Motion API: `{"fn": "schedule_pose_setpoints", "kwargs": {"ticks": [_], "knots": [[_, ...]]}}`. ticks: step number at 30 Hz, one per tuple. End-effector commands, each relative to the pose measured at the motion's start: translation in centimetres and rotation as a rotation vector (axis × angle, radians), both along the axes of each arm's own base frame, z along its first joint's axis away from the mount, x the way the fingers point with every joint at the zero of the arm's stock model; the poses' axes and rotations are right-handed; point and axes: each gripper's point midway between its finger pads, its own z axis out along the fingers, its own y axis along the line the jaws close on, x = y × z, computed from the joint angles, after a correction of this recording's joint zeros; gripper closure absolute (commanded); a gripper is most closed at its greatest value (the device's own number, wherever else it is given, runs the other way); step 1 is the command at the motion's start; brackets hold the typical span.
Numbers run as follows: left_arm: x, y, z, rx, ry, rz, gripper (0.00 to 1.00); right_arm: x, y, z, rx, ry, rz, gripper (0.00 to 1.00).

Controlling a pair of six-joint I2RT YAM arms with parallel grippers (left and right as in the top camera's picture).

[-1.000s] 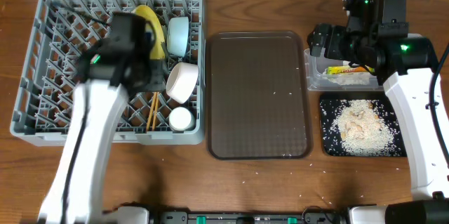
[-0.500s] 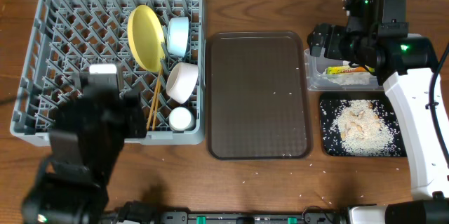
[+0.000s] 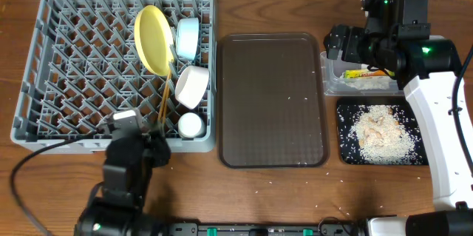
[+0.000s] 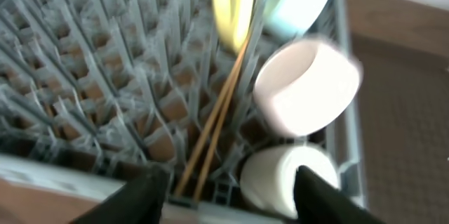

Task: Sort waste into correct bins and load items into the dishwasher
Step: 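Open the left gripper and withdraw it toward the front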

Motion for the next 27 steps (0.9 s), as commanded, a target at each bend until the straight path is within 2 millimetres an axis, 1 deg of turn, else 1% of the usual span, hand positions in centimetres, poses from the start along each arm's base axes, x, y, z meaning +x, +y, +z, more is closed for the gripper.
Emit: {"fn": "schedule_pose_setpoints", "kwargs": {"ticks": [1,2,4,6,11,13,27], "knots": [[-0.2,0.2,-2.7,-0.004,0.055,0.025,0.34,0.2,0.2,0.3,-0.004,-0.010,0.009,0.01],[-0.3,0.2,-3.5,0.001,0.075,0.025,0.27,0.2,0.2,0.3,-0.004,-0.010,0.009,0.01],[-0.6,0.3,-4.6,0.008,0.107,0.025,0.23,0.2,0.2,0.3,-0.004,-0.010,0.009,0.01],[-0.6,0.3,-5.2,0.010,0.121,0.025,0.20,0.2,0.2,0.3,-0.004,-0.010,0.009,0.01],[-0.6,0.1,-5.3,0.004,0.129,0.014,0.18,0.2,0.2,0.3,-0.004,-0.010,0.009,0.01],[-0.6,0.0,-5.3,0.003,0.129,0.013,0.14,0.2,0.2,0.3,-0.004,-0.010,0.009,0.01],[-0.6,0.0,-5.3,0.004,0.130,0.013,0.12,0.2,0.2,0.3,-0.004,-0.010,0.009,0.01]]}}
